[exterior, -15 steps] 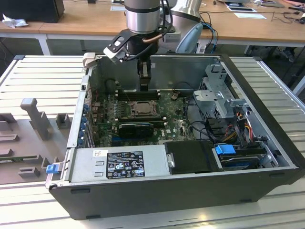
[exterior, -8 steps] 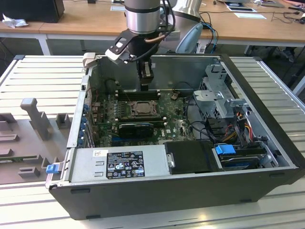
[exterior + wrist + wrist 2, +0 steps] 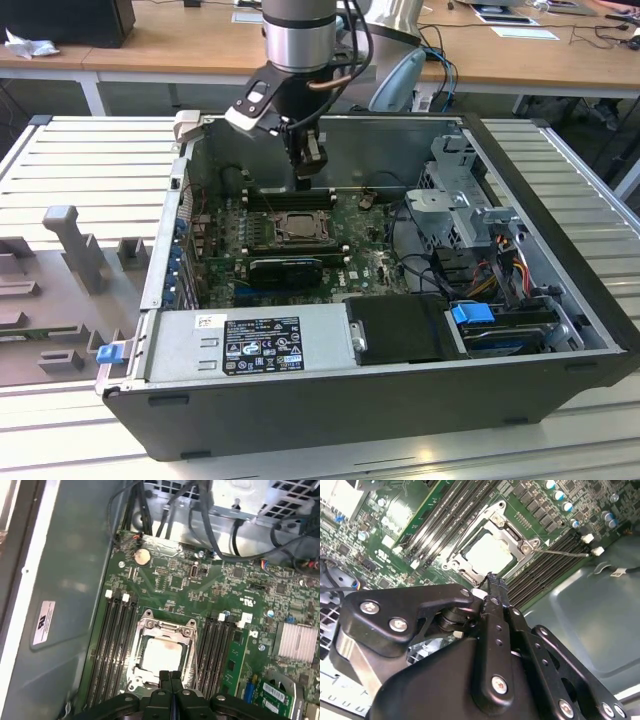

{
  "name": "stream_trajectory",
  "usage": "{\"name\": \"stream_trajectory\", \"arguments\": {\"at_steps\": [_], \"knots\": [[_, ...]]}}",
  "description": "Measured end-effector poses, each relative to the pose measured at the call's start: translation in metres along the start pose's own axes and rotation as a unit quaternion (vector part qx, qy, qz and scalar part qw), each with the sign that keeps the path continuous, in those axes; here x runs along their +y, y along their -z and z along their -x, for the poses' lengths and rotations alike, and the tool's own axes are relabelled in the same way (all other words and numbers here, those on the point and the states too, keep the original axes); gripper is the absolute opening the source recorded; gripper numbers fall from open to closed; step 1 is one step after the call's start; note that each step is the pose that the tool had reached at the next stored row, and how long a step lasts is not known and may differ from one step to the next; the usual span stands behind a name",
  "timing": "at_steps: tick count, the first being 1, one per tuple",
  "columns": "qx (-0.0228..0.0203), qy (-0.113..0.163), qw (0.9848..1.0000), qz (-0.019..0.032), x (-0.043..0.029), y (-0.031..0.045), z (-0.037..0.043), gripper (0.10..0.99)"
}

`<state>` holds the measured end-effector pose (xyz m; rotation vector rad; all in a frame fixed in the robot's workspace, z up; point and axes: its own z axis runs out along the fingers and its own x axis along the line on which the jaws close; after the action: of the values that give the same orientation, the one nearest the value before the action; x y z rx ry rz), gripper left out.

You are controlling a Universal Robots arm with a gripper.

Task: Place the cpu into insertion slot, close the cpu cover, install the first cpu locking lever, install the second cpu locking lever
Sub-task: 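Install the first cpu locking lever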

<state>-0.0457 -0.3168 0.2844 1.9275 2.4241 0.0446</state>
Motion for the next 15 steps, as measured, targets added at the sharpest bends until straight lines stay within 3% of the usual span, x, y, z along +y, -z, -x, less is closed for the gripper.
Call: {"name": "stream_trajectory", "arguments": {"at_steps": [4, 5, 11, 15], "knots": [[0.0023, 0.040, 0.9992, -0.0002, 0.0000, -0.0004, 0.0000, 0.106], [0.0031, 0.056, 0.9984, -0.0002, 0.0001, -0.0007, 0.0000, 0.106], [0.0047, 0.087, 0.9962, 0.0001, 0.0001, -0.0008, 0.0000, 0.106], [0.0061, 0.116, 0.9932, 0.0006, 0.0001, -0.0008, 0.0000, 0.106]]}}
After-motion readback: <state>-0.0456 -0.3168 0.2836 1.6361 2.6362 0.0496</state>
